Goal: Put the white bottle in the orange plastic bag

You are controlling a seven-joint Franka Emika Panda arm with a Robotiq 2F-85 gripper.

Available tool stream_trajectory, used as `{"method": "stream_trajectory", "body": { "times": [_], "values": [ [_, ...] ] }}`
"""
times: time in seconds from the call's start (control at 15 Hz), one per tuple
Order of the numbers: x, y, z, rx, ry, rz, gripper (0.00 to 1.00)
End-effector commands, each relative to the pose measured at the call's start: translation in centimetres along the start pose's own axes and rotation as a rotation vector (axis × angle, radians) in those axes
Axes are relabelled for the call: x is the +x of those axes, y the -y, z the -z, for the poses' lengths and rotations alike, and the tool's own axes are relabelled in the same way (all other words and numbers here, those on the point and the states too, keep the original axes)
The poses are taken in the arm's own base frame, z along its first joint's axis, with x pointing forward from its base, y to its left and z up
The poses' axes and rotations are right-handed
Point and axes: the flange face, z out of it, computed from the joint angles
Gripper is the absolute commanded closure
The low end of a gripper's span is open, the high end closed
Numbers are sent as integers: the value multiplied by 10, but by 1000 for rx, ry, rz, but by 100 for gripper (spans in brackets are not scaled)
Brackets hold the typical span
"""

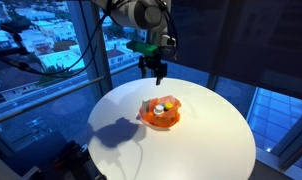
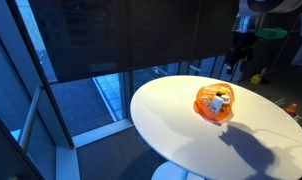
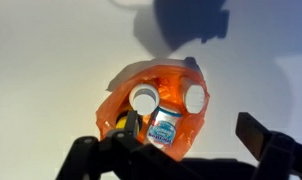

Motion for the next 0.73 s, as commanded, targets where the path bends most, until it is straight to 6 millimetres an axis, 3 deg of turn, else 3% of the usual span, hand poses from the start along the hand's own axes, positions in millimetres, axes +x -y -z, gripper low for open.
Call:
{"method": "stream_trajectory", "body": {
  "times": [0.0, 0.27, 0.33, 0.4, 0.67],
  "values": [
    [-14, -9, 45, -82, 3, -61, 0],
    [-25, -18, 77, -134, 16, -92, 0],
    [-26, -20, 79, -128, 24, -82, 0],
    [-24, -16, 68, -111, 14, -69, 0],
    [-25, -17, 72, -111, 17, -73, 0]
  ]
}}
